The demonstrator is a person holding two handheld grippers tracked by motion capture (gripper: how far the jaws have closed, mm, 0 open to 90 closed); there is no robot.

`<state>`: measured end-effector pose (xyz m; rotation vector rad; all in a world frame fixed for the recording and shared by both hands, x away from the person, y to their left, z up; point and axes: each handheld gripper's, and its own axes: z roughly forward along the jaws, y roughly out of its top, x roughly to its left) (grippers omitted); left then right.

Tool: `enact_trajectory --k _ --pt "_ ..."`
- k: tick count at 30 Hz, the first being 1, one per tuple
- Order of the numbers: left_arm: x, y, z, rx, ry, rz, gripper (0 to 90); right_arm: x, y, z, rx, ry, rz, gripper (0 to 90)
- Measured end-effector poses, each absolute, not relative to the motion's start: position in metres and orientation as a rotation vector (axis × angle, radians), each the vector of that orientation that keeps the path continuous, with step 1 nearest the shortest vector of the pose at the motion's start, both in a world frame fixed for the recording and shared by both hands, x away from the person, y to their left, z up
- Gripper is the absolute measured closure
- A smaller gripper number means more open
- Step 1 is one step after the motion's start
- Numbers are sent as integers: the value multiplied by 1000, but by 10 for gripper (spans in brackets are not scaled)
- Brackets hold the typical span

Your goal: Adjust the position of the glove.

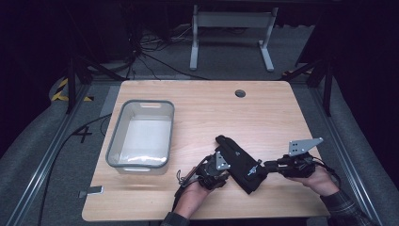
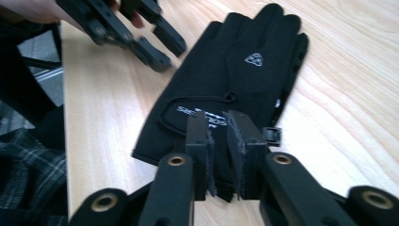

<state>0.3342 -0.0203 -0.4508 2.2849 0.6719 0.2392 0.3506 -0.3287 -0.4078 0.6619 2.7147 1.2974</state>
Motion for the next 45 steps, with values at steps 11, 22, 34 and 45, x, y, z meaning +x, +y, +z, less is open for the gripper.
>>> enact_trajectory --k 11,22,34,45 --pt "334 -13 -442 2271 756 138 895 375 -319 -410 634 2698 1230 900" --pt "331 -29 -437 2229 726 86 896 410 -293 -428 571 2742 1160 900" --pt "333 -65 -441 2253 648 82 895 438 -256 -437 492 2781 1194 900" --pt "346 -62 -449 2301 709 121 895 436 -261 -447 481 2808 1037 900"
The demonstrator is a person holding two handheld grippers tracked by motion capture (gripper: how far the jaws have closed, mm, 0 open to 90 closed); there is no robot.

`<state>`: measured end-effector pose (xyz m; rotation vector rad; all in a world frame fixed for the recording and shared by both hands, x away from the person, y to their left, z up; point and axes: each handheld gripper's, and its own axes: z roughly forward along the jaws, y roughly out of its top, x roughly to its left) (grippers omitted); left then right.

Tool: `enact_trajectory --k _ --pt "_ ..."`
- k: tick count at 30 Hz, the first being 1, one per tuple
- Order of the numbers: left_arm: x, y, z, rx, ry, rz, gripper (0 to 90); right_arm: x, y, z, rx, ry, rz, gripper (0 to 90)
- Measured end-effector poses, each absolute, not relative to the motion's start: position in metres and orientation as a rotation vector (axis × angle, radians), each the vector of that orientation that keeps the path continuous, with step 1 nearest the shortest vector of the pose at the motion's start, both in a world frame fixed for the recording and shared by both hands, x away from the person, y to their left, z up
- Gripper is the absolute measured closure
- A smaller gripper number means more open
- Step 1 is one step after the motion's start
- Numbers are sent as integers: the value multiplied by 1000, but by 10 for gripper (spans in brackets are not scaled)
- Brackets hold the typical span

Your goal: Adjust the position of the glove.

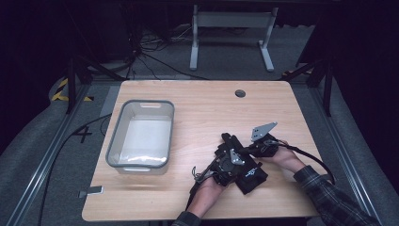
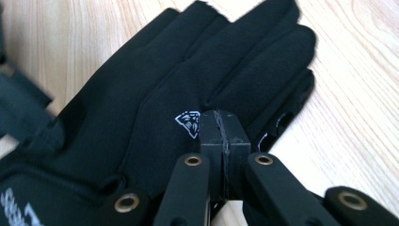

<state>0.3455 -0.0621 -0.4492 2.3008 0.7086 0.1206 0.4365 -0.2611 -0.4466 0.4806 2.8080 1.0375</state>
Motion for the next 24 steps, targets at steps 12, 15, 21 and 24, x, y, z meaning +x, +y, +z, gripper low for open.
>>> enact_trajectory --k 12,15,21,24 --pt "367 -44 -447 2310 779 192 893 418 -277 -446 483 2832 1008 900" --pt "374 -43 -445 2320 794 224 891 410 -277 -445 477 2867 1026 900" --pt "382 -42 -446 2307 803 218 887 402 -277 -445 470 2881 1040 900" --pt "383 -41 -443 2312 799 217 866 400 -279 -444 486 2877 1061 900"
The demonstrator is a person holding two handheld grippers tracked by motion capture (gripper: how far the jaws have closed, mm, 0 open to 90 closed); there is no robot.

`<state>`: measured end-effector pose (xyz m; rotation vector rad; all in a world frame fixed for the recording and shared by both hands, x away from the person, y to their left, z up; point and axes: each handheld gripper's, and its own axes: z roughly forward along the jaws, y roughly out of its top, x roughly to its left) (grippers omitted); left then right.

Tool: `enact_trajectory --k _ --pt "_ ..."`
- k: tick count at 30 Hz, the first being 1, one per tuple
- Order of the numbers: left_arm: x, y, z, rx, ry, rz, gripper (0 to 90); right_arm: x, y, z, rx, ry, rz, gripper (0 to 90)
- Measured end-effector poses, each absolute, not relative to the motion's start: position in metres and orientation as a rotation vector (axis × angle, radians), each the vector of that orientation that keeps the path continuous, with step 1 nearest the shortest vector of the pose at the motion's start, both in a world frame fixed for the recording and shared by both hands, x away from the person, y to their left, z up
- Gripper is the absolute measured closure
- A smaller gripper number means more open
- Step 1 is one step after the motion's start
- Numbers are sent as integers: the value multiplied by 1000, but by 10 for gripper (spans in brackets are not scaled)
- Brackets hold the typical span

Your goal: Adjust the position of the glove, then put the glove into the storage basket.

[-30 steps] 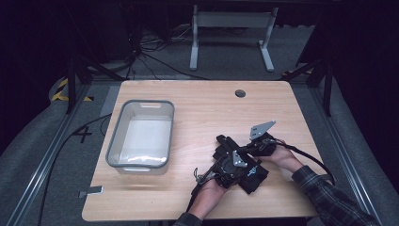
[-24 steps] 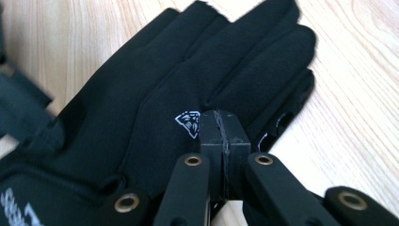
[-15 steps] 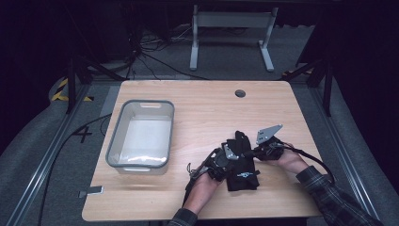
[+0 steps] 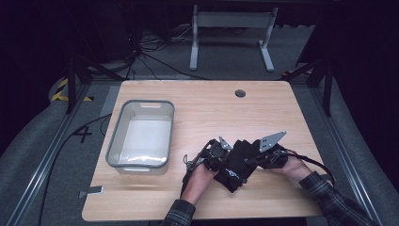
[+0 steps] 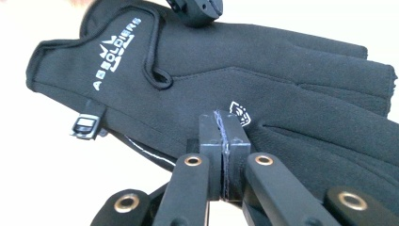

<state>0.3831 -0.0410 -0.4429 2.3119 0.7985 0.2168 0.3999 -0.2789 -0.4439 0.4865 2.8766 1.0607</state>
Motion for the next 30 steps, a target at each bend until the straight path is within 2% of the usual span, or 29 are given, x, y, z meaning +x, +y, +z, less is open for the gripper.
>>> enact_trajectory --k 3,8,10,11,12,16,18,21,30 --pt "384 -40 -437 2299 795 200 800 397 -284 -440 506 2859 1086 893" --pt "385 -45 -429 2288 773 170 566 390 -302 -434 580 2800 1135 707" --pt "385 -47 -428 2282 766 165 446 389 -308 -433 605 2783 1144 680" --pt "384 -50 -427 2281 763 153 446 387 -316 -433 633 2759 1150 627" --pt "384 -53 -427 2287 758 164 372 386 -322 -433 659 2737 1146 574" --pt "384 -63 -433 2314 748 180 210 382 -345 -437 744 2664 1096 425" --pt "384 -69 -437 2326 753 168 158 381 -356 -441 787 2631 1064 357" --pt "383 -75 -443 2341 741 175 132 382 -369 -447 857 2596 1058 296" --pt "387 -81 -455 2397 726 154 125 387 -376 -457 892 2531 1024 234"
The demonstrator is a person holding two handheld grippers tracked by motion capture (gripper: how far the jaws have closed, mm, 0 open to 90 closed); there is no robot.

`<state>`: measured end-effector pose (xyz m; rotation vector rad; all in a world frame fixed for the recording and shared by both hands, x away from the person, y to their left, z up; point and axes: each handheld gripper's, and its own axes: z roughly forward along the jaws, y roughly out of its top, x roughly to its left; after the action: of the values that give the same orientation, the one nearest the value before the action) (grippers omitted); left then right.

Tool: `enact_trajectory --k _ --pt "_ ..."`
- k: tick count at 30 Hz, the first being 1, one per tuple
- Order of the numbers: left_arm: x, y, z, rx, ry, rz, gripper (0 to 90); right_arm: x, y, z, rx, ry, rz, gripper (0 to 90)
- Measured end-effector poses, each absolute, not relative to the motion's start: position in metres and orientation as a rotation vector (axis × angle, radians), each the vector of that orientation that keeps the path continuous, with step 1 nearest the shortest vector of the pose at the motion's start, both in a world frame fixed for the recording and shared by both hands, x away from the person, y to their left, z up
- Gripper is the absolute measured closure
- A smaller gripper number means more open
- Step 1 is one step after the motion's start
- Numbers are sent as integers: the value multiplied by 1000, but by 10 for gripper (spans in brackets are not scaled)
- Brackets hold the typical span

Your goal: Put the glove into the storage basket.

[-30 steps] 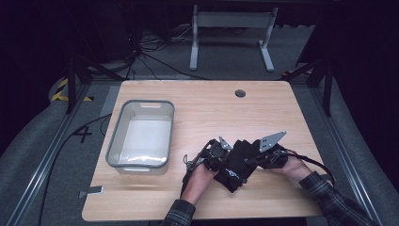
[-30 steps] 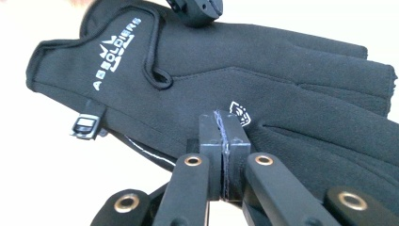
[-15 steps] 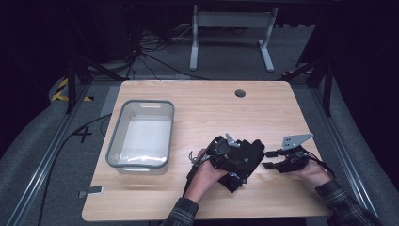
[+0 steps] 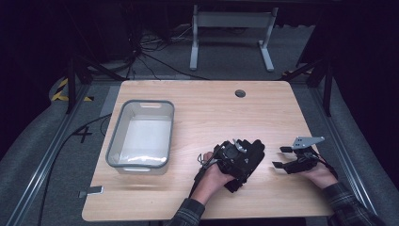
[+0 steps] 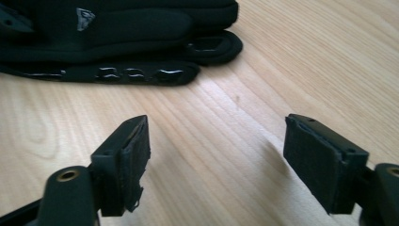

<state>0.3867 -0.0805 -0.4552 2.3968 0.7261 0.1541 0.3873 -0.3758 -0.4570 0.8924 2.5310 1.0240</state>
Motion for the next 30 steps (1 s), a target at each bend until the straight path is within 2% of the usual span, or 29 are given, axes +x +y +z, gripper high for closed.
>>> enact_trajectory --k 5,7,10,12,18,30 --pt "388 -77 -454 2389 720 120 223 389 -377 -462 901 2517 1019 208" --pt "388 -76 -452 2391 702 96 325 389 -377 -462 896 2513 1024 201" --pt "388 -75 -451 2375 698 22 571 389 -378 -464 892 2500 1040 173" --pt "387 -75 -448 2378 681 23 671 389 -379 -466 886 2492 1056 162" --pt "387 -68 -441 2349 695 -29 705 390 -380 -467 881 2488 1065 154" --pt "394 -42 -396 2281 729 8 704 391 -380 -467 882 2489 1065 152"
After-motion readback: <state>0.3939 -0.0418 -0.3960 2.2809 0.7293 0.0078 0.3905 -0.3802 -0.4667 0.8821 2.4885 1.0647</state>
